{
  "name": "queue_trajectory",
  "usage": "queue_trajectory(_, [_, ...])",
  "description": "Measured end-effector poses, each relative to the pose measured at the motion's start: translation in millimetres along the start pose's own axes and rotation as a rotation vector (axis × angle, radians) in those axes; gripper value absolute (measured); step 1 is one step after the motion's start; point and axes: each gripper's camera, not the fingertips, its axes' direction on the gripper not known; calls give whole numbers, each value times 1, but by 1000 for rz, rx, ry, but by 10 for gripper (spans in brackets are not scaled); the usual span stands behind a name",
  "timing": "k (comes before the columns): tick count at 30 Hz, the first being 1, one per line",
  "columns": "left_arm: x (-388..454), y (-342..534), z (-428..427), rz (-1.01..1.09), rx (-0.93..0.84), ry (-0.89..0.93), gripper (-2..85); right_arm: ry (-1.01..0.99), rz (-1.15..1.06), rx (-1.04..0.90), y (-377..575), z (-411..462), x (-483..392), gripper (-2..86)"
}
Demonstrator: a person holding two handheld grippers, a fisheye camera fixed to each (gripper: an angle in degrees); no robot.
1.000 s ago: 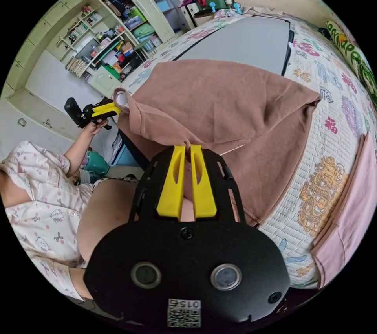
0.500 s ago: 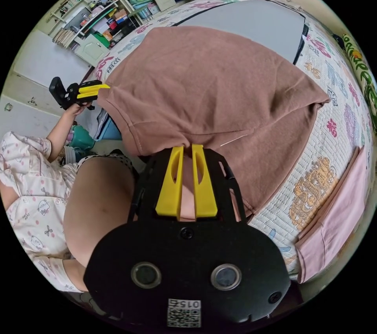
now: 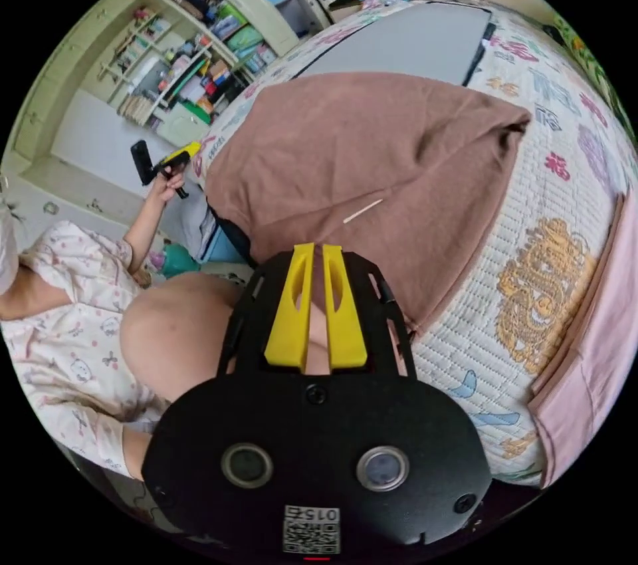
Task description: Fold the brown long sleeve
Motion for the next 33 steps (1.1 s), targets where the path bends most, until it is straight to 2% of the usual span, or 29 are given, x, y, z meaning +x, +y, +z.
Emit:
queue_trajectory(2, [-51,-46,5,-197,1,-56,62,-76,155,211,-4,-32,38,52])
queue_trajectory(5, [-94,-99,28,-311,23,-53,92,-110,311,399,-20,-53,76,74])
queue_trajectory(9, [-133,-153,68,-415,43,-23,110,-118,477,478,-56,-48,113,111])
queue_trajectory(14, [-159,-226,128,-391,-81,-105,108,-197,634,509,-105,-19,158,134])
queue_trajectory(19, [-176,-267,151,-325,-168,-98,59,-205,698,509,-139,8,181,111])
queue_trajectory(22, [-183,-279,139,-299,-125,-88,27,-203,731,549,-152,15,189,54])
queue_trajectory(26, [-199,-291,117,-365,3,-60,14,-29,675,521,-184,21,180,19])
queue_trajectory(29, [-195,-309,113,-330,40,-98,10,115,585,530,-217,22,158,13])
queue_trajectory(33, [-198,-313,108,-327,90,-119,10,204,540,522,-253,31,149,11])
